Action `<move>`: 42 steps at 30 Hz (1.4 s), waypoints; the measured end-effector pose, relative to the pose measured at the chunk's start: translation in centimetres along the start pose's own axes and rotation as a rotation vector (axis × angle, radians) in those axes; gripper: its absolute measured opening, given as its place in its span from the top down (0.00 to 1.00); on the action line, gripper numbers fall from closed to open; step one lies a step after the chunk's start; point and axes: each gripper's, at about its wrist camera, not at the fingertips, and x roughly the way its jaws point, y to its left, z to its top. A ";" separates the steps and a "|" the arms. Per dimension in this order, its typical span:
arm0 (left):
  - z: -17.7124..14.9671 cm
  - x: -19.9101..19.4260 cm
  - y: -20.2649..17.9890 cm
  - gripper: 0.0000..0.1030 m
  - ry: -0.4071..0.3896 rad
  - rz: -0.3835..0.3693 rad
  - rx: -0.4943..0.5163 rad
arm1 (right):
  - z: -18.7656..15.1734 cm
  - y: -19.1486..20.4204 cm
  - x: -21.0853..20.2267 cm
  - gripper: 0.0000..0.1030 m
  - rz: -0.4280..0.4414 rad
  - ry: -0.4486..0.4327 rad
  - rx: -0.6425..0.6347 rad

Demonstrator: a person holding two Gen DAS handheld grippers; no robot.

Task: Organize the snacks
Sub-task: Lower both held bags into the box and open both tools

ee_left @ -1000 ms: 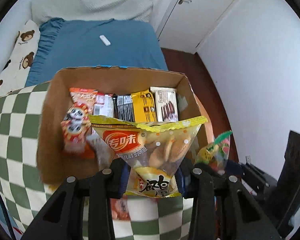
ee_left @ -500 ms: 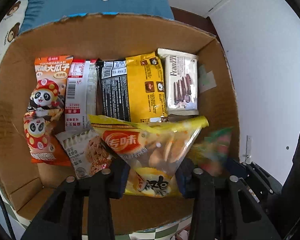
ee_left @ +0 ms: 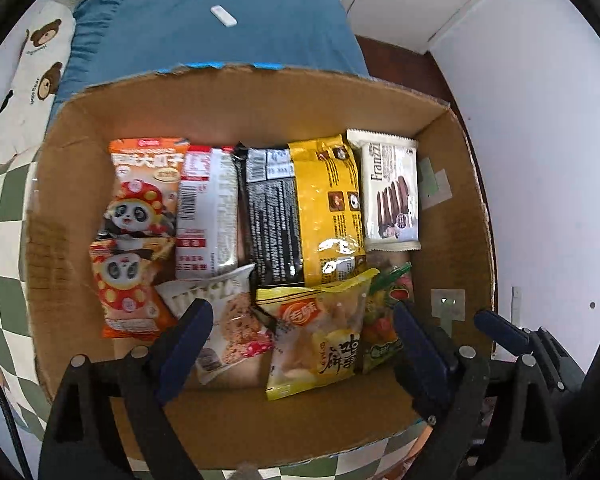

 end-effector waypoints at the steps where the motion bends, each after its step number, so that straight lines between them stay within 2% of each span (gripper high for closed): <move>1: -0.3 -0.4 0.4 0.10 -0.015 0.006 -0.006 | -0.2 0.0 -0.2 0.06 -0.011 -0.016 0.001; 5: -1.2 -1.7 1.6 0.10 -0.069 0.053 -0.015 | -0.9 0.0 -0.6 0.06 -0.037 -0.064 0.016; 12: -3.9 -3.1 3.8 0.10 -0.149 0.151 -0.022 | -2.4 0.7 -0.4 0.06 -0.046 -0.089 0.015; 22: -6.5 -4.7 5.5 0.10 -0.207 0.194 -0.032 | -3.4 2.3 -1.5 0.06 -0.060 -0.129 -0.022; 27: -8.4 -6.9 5.6 0.10 -0.279 0.208 -0.029 | -4.8 3.2 -3.9 0.06 -0.084 -0.197 -0.052; 34: -12.3 -11.0 4.6 0.10 -0.420 0.236 -0.007 | -8.1 4.0 -8.3 0.06 -0.093 -0.311 -0.083; 42: -16.6 -14.6 3.7 0.10 -0.506 0.245 0.024 | -12.2 4.4 -13.3 0.06 -0.093 -0.415 -0.108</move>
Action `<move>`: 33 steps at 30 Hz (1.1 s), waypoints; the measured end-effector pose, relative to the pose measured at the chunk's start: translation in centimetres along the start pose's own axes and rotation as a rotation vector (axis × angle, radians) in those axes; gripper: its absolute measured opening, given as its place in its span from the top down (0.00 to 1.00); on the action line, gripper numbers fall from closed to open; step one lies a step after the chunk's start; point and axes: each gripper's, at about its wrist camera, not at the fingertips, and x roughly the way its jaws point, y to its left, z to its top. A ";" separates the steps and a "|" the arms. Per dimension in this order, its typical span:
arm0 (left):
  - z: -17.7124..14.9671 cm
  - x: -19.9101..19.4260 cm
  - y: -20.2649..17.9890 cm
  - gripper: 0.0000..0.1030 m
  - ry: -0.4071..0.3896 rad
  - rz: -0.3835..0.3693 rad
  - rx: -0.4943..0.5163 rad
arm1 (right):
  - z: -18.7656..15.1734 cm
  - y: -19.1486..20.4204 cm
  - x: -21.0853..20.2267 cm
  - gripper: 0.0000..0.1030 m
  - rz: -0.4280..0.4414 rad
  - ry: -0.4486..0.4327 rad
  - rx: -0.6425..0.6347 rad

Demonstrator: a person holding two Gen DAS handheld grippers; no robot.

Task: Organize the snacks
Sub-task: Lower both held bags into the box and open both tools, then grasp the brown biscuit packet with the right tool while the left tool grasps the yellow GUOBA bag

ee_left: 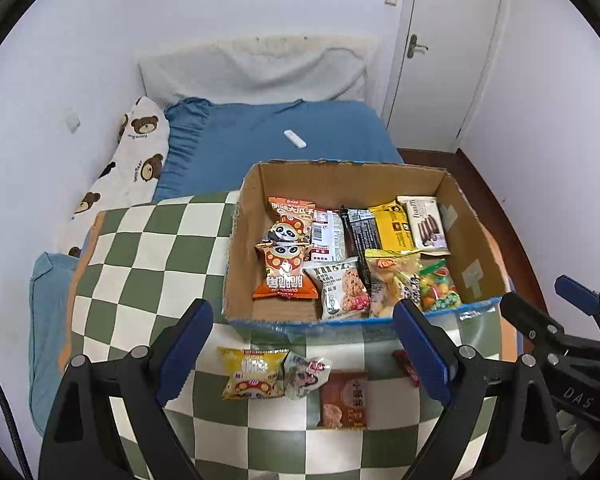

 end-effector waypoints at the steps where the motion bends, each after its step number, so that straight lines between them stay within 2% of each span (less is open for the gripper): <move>1: -0.3 -0.7 0.0 0.10 -0.011 -0.001 0.000 | -0.3 0.0 -1.0 0.06 -0.001 -0.016 0.000; 10: -2.1 -4.7 0.0 0.10 -0.067 -0.009 -0.007 | -1.7 0.3 -5.9 0.06 0.020 -0.094 0.021; 14: -2.9 -4.5 0.5 0.10 -0.051 -0.004 -0.024 | -2.3 -0.2 -5.6 0.05 0.072 -0.068 0.059; 19: -5.2 -1.3 2.5 0.10 0.045 0.066 -0.043 | -4.8 -0.1 -1.0 0.06 0.174 0.059 0.099; 20: -5.9 -0.3 3.2 0.10 0.076 0.086 -0.050 | -5.3 0.1 0.1 0.11 0.184 0.087 0.103; 21: -6.3 0.4 3.6 0.10 0.094 0.098 -0.053 | -6.1 0.4 1.6 0.26 0.210 0.125 0.104; 22: -7.1 1.6 4.3 0.10 0.131 0.120 -0.062 | -6.6 0.7 2.6 0.34 0.226 0.151 0.105; 23: -7.5 2.4 4.7 0.10 0.153 0.130 -0.066 | -7.5 1.1 4.3 0.37 0.242 0.195 0.113; 29: -10.3 7.3 7.1 0.10 0.271 0.195 -0.068 | -11.0 4.5 11.9 0.37 0.263 0.328 0.100; 33: -10.7 10.4 7.9 0.10 0.333 0.184 -0.065 | -12.7 6.9 15.8 0.37 0.245 0.404 0.074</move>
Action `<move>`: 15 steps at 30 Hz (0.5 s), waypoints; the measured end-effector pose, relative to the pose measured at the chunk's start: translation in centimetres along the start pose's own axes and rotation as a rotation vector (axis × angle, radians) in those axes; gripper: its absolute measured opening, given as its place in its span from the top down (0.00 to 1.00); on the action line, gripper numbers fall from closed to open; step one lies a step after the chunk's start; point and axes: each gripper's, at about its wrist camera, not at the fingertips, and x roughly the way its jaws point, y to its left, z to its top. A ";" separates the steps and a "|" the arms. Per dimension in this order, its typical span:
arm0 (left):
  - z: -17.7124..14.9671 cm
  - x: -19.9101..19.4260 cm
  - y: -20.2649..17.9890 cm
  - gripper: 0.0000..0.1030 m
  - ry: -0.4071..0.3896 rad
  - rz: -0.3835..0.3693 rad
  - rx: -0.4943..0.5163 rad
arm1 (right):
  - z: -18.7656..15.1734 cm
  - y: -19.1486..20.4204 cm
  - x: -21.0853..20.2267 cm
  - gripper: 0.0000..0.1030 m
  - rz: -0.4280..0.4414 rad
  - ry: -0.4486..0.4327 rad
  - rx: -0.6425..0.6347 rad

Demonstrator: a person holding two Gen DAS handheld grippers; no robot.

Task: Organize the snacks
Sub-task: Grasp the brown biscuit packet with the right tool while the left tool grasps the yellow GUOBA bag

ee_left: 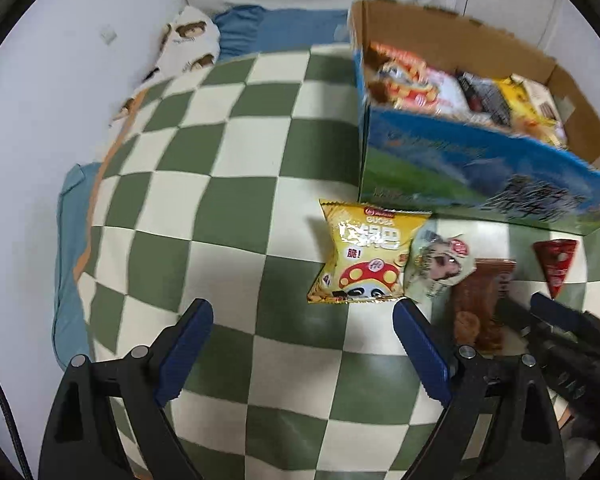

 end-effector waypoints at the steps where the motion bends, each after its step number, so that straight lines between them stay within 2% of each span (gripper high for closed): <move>1: 0.4 1.0 0.0 0.11 0.031 -0.021 -0.006 | -0.1 0.2 1.1 0.37 -0.009 0.016 0.000; 3: 1.0 2.3 -0.2 0.11 0.063 -0.057 -0.015 | -0.3 0.4 2.8 0.37 -0.014 0.041 0.004; 7: 2.4 5.2 -1.5 0.11 0.118 -0.121 -0.023 | -0.8 1.2 4.0 0.37 -0.049 0.037 -0.023; 10: 3.0 7.0 -2.3 0.13 0.120 -0.125 -0.016 | -1.4 1.4 4.2 0.48 -0.088 0.032 -0.057; 12: 2.9 7.2 -2.5 0.35 0.098 -0.142 -0.019 | -1.9 1.2 4.1 0.59 -0.093 0.037 -0.066; 13: 2.7 7.2 -2.6 0.47 0.093 -0.153 -0.023 | -1.8 0.9 3.8 0.60 -0.095 0.043 -0.066; 15: 2.3 6.9 -2.7 0.49 0.089 -0.154 -0.019 | -2.4 0.4 3.4 0.63 -0.095 0.061 -0.066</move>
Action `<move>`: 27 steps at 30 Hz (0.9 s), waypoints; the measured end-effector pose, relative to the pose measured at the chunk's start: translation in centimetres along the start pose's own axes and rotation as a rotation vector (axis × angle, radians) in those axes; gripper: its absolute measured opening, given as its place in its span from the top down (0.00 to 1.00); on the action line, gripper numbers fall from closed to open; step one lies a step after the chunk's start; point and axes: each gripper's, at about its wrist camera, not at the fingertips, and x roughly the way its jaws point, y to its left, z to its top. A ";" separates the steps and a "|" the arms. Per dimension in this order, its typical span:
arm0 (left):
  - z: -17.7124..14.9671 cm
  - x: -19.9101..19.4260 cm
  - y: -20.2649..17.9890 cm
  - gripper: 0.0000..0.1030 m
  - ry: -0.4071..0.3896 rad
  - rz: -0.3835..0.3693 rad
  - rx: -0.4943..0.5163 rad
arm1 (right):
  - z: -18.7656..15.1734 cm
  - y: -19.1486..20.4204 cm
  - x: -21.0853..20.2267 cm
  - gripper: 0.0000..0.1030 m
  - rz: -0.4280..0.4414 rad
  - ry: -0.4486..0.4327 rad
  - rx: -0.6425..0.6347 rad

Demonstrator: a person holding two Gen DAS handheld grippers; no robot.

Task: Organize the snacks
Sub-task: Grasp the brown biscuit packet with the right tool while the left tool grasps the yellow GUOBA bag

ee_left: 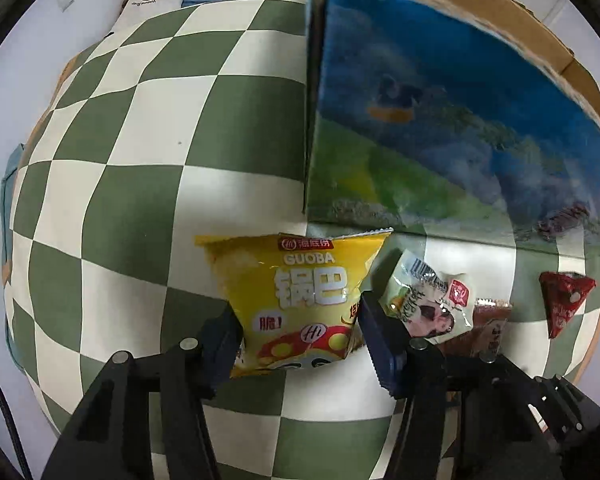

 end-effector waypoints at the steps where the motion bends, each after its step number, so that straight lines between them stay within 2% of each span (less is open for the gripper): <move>1: -0.5 -0.3 0.0 0.49 -0.004 -0.006 0.005 | -0.4 -0.3 -0.2 0.63 -0.002 0.010 -0.003; 7: -5.2 -2.1 1.5 0.50 0.052 -0.032 0.009 | -4.2 -1.4 -0.9 0.63 0.044 0.081 0.014; 11: -8.0 -2.8 2.1 0.50 0.109 -0.045 -0.003 | -4.1 -2.4 -1.6 0.61 0.100 0.054 0.095; 12: -8.5 -2.7 2.3 0.50 0.119 -0.049 -0.009 | -3.5 -2.5 -1.6 0.54 0.102 0.046 0.112; 16: -9.0 -1.3 2.5 0.50 0.135 -0.027 -0.036 | -1.1 -1.9 -1.2 0.42 0.101 0.004 0.132; 20: -8.3 0.2 2.8 0.50 0.125 -0.002 -0.040 | 2.4 0.9 1.7 0.28 0.004 0.040 0.060; 22: -8.0 0.9 2.8 0.50 0.128 0.020 -0.040 | 2.9 1.8 2.5 0.28 -0.045 0.046 0.025; 24: -8.0 1.2 3.1 0.50 0.134 0.012 -0.053 | 2.6 2.5 2.9 0.39 -0.091 0.035 -0.020; 25: -8.2 1.2 3.3 0.50 0.135 0.006 -0.057 | 2.1 2.8 2.7 0.42 -0.111 0.026 -0.062; 27: -8.8 0.9 3.5 0.50 0.140 -0.008 -0.056 | 1.1 2.5 2.0 0.43 -0.101 0.031 -0.089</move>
